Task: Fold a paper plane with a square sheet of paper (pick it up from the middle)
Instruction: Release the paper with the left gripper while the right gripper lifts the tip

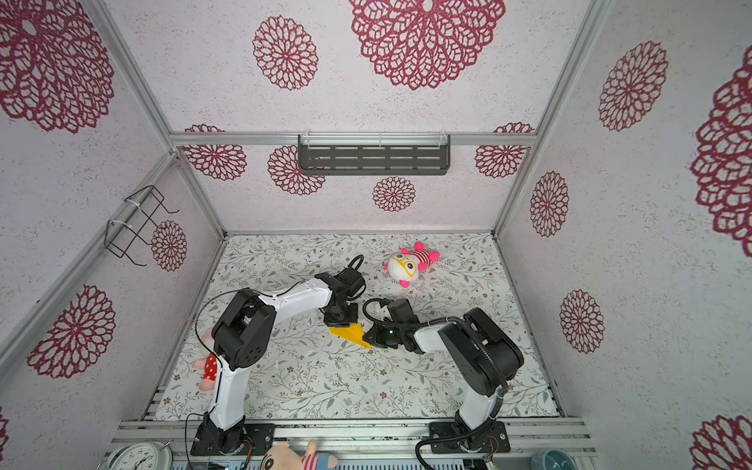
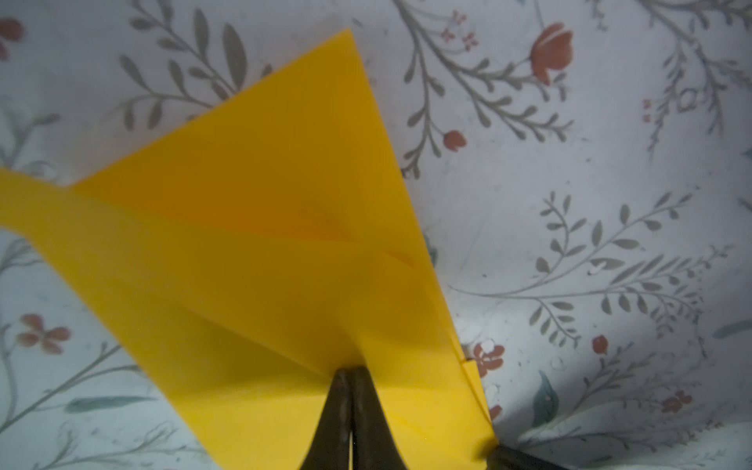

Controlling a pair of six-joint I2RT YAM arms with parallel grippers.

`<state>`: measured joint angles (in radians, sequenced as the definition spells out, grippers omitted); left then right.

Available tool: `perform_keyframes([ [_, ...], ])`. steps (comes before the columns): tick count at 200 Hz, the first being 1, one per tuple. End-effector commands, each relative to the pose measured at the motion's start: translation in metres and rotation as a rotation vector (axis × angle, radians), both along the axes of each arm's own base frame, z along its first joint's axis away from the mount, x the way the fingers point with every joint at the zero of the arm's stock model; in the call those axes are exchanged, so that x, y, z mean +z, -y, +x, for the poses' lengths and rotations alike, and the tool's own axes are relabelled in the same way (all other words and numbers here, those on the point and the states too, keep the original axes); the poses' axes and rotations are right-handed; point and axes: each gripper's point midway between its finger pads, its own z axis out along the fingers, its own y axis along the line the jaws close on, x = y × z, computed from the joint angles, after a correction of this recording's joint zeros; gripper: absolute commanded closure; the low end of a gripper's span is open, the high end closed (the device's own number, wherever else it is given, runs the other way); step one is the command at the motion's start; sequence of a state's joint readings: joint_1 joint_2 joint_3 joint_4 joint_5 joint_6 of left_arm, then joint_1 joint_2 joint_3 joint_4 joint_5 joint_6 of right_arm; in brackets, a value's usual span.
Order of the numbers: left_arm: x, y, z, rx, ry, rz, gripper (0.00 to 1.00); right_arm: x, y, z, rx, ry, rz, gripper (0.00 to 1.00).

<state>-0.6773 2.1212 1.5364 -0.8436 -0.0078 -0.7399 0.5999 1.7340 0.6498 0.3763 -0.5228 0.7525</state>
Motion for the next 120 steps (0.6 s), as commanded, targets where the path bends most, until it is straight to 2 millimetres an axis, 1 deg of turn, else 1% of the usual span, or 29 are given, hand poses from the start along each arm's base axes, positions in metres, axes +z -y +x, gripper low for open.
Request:
perform_keyframes([
  [1,-0.012,-0.035,0.008,0.028,-0.012,0.091,0.93,-0.029,0.016,-0.012,-0.008,-0.072,-0.099,0.89],
  [38,-0.019,-0.055,0.023,0.047,-0.007,0.124,0.93,-0.031,0.016,-0.012,-0.01,-0.075,-0.102,0.89],
  [95,-0.023,-0.082,0.051,0.06,0.013,0.172,0.92,-0.029,0.016,-0.01,-0.013,-0.066,-0.102,0.89],
  [108,-0.017,-0.086,0.064,0.068,0.027,0.16,0.92,-0.023,0.013,-0.007,-0.01,-0.045,-0.084,0.89],
  [120,-0.001,-0.087,0.079,0.072,0.067,0.143,0.91,-0.014,0.009,-0.003,-0.002,-0.015,-0.056,0.88],
])
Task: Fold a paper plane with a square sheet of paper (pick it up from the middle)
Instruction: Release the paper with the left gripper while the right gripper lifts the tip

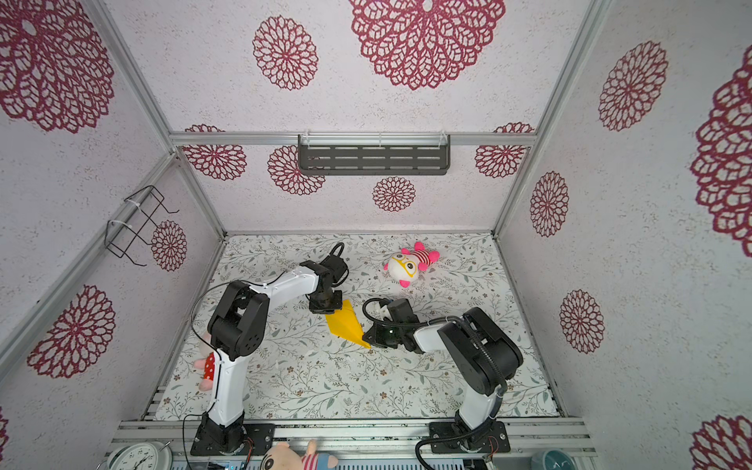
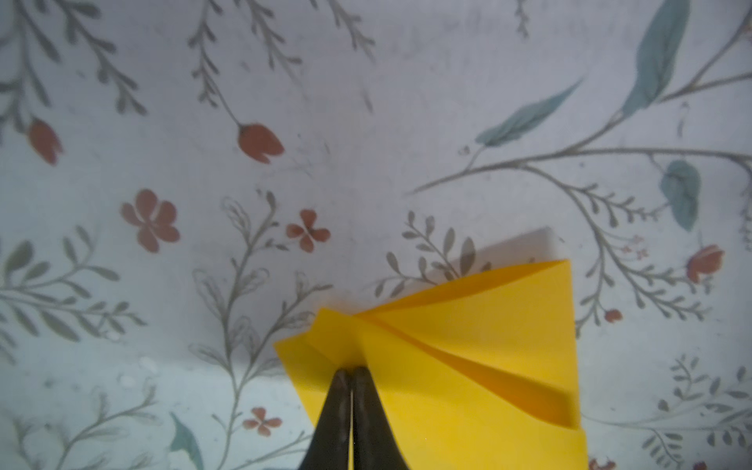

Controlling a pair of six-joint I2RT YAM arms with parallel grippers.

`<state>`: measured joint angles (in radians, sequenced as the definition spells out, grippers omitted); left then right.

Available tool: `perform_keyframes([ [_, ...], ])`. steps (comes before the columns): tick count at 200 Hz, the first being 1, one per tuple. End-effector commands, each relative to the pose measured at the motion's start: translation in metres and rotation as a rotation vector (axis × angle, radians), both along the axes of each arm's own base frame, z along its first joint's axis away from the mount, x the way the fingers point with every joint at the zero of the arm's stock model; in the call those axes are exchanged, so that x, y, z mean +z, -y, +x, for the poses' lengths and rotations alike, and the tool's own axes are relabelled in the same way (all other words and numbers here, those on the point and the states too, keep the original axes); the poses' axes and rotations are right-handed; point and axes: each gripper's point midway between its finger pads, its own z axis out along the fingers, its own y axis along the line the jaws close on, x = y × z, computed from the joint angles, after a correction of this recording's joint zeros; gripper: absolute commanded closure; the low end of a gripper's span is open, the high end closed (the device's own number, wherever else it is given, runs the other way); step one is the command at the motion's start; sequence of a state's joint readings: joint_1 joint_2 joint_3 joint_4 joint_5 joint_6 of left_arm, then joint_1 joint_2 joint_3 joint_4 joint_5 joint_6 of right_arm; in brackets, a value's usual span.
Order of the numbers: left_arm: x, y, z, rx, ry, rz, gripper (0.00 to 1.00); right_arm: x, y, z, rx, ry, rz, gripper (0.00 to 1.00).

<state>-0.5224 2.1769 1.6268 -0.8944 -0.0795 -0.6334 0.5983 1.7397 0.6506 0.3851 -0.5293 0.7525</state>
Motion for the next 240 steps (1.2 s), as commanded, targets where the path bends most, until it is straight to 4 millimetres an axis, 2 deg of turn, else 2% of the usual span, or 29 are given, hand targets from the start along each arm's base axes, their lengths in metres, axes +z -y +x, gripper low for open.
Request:
perform_keyframes([
  [1,0.0,-0.026,0.027,0.012,0.039,0.06,0.91,-0.013,0.009,-0.004,-0.004,-0.012,-0.059,0.88],
  [18,0.033,-0.021,0.045,0.011,0.118,0.008,0.89,0.011,0.002,0.007,0.005,0.067,-0.014,0.85],
  [36,0.067,-0.015,0.052,0.022,0.199,-0.07,0.8,0.042,-0.006,0.018,0.02,0.176,0.03,0.79],
  [52,0.09,-0.013,0.05,0.044,0.265,-0.126,0.71,0.063,-0.006,0.027,0.023,0.266,0.031,0.71],
  [58,0.09,-0.014,0.047,0.058,0.274,-0.138,0.67,0.068,-0.006,0.03,0.027,0.297,0.028,0.68],
  [60,0.103,-0.015,0.046,0.063,0.304,-0.156,0.66,0.07,-0.006,0.031,0.026,0.307,0.026,0.66],
  [68,0.113,-0.018,0.042,0.083,0.335,-0.18,0.6,0.074,-0.005,0.035,0.027,0.343,0.016,0.62],
  [85,0.118,-0.026,0.031,0.131,0.375,-0.228,0.5,0.073,-0.004,0.043,0.045,0.407,-0.026,0.56],
  [114,0.127,-0.033,0.015,0.188,0.437,-0.364,0.3,0.074,-0.01,0.056,0.112,0.471,-0.043,0.51],
  [139,0.124,-0.04,0.003,0.225,0.464,-0.456,0.17,0.07,-0.027,0.06,0.198,0.465,-0.007,0.52],
  [163,0.118,-0.045,-0.005,0.254,0.465,-0.535,0.09,0.059,-0.037,0.064,0.246,0.438,0.018,0.54],
  [196,0.112,-0.045,-0.013,0.269,0.45,-0.611,0.03,0.056,-0.045,0.065,0.288,0.437,0.06,0.62],
  [217,0.111,-0.043,-0.014,0.264,0.442,-0.647,0.02,0.057,-0.046,0.063,0.308,0.437,0.098,0.71],
  [240,0.112,-0.038,-0.016,0.25,0.442,-0.699,0.02,0.059,-0.047,0.062,0.325,0.438,0.131,0.86],
])
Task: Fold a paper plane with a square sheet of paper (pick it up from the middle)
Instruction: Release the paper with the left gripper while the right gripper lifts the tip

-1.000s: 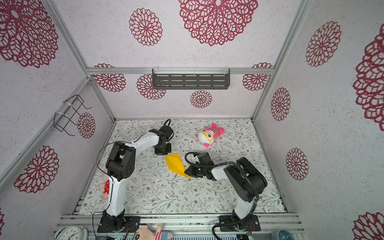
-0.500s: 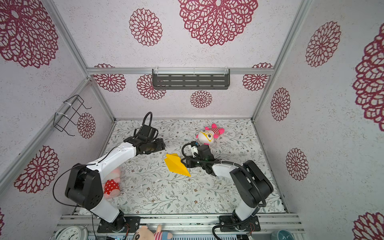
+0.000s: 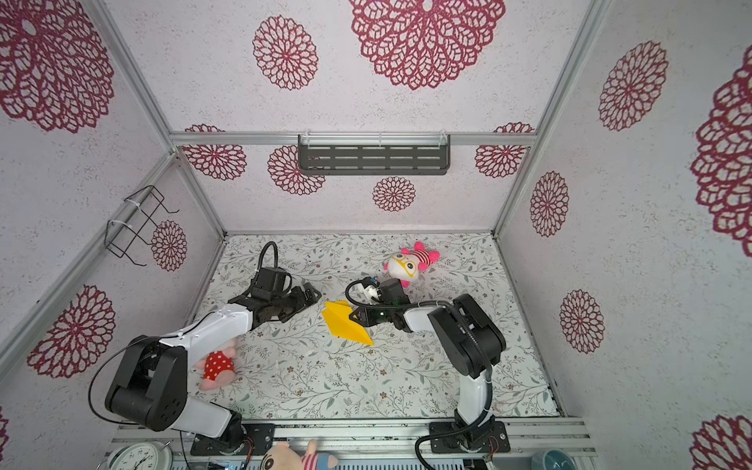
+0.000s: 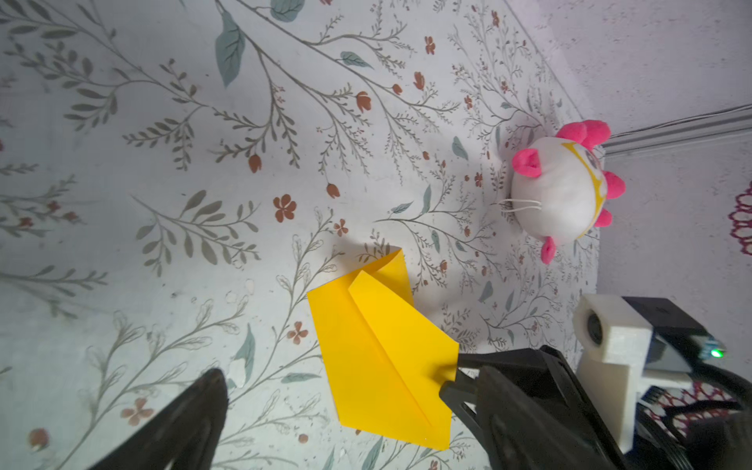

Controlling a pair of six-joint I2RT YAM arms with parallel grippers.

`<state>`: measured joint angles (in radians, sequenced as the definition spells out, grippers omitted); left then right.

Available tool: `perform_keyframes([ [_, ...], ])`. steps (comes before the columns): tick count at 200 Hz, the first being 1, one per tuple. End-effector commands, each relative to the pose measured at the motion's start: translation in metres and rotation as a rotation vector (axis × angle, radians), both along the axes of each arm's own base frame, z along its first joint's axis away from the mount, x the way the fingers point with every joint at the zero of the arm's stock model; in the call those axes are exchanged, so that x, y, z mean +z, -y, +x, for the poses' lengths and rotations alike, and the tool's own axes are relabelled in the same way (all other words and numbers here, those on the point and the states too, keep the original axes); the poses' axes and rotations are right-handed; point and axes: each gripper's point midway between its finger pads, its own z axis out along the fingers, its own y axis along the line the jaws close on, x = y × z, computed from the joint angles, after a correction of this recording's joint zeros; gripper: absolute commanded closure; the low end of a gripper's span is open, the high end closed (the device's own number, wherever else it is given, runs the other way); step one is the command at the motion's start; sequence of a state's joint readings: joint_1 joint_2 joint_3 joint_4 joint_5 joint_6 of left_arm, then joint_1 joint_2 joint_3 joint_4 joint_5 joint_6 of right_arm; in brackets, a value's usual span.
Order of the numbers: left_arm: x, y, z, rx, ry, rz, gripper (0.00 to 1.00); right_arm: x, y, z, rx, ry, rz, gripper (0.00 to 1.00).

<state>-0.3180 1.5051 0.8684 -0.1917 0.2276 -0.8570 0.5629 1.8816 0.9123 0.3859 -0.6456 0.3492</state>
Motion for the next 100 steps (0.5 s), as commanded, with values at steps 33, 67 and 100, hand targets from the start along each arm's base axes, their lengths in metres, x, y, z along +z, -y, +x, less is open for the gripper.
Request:
perform_keyframes([
  [33,0.032,0.021,-0.001,-0.079,0.126,-0.19,0.02,0.046,-0.008,0.0,0.071,0.076,0.164,0.96],
  [67,0.05,0.035,-0.011,-0.129,0.199,-0.335,0.02,0.095,-0.011,-0.005,0.072,0.089,0.309,0.97],
  [100,0.068,0.047,-0.017,-0.16,0.277,-0.484,0.02,0.133,-0.009,-0.011,0.062,0.086,0.397,0.97],
])
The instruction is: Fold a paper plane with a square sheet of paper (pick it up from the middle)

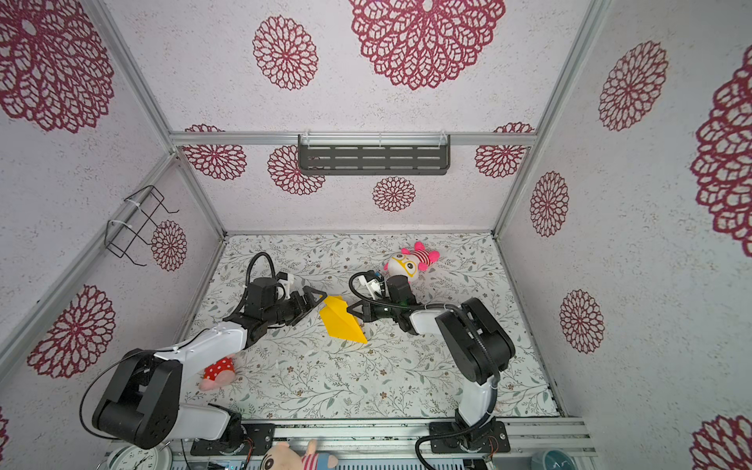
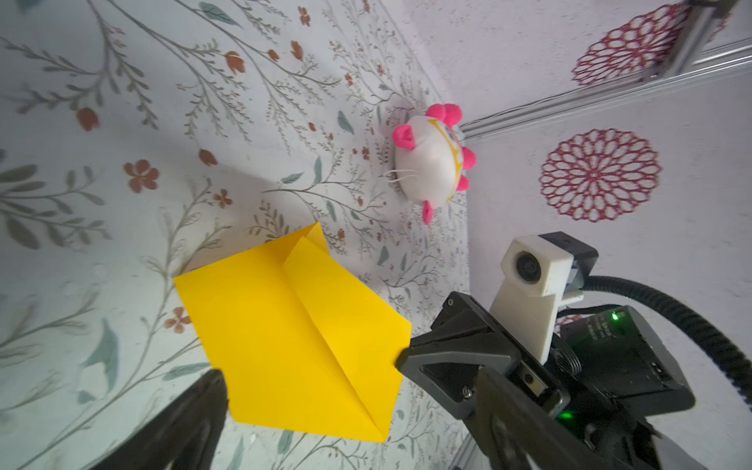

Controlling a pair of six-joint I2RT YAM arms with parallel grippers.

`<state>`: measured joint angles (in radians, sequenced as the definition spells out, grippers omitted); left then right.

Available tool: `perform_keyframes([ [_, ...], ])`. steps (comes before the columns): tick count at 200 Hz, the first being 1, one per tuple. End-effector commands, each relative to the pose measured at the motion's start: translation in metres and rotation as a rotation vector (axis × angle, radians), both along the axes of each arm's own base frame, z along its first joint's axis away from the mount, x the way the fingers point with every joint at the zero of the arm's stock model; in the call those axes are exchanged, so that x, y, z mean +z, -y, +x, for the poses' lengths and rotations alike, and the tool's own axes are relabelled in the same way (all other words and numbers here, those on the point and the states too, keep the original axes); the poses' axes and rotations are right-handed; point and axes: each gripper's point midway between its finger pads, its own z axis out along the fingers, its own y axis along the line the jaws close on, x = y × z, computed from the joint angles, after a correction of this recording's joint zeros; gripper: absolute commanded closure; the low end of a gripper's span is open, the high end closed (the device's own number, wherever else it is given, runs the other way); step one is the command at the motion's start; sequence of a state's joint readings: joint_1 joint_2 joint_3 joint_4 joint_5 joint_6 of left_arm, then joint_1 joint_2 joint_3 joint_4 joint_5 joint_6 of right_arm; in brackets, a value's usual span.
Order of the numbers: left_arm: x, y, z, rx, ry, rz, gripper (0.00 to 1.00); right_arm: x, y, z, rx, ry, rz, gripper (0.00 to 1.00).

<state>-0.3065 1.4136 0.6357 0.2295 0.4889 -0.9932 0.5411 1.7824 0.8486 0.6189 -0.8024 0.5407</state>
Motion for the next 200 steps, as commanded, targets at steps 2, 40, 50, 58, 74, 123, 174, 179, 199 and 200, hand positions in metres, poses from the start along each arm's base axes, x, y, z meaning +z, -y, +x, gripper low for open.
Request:
perform_keyframes([
  [2,0.043,0.015,0.003,-0.043,0.143,-0.172,0.02,0.065,-0.002,-0.003,0.018,0.072,0.153,0.97],
  [40,0.071,0.036,-0.003,-0.133,0.256,-0.25,0.02,0.092,-0.003,-0.008,0.028,0.048,0.227,0.97],
  [50,0.076,0.041,-0.004,-0.153,0.278,-0.257,0.03,0.098,-0.002,-0.009,0.029,0.043,0.244,0.97],
  [58,0.081,0.043,-0.005,-0.165,0.298,-0.26,0.04,0.102,-0.003,-0.009,0.031,0.038,0.253,0.96],
  [74,0.084,0.047,-0.006,-0.18,0.318,-0.261,0.07,0.107,-0.002,-0.01,0.033,0.028,0.268,0.96],
  [123,0.092,0.057,-0.01,-0.241,0.372,-0.282,0.32,0.117,-0.003,-0.011,0.035,0.01,0.3,0.96],
  [174,0.096,0.056,-0.014,-0.246,0.432,-0.294,0.53,0.12,0.001,-0.007,0.01,0.001,0.305,0.95],
  [179,0.096,0.055,-0.014,-0.245,0.433,-0.292,0.54,0.12,0.002,-0.006,0.005,-0.001,0.305,0.95],
  [199,0.095,0.054,-0.014,-0.241,0.442,-0.284,0.6,0.122,0.003,-0.005,-0.001,-0.006,0.311,0.95],
  [200,0.095,0.054,-0.014,-0.24,0.442,-0.283,0.6,0.122,0.003,-0.005,-0.002,-0.007,0.311,0.95],
])
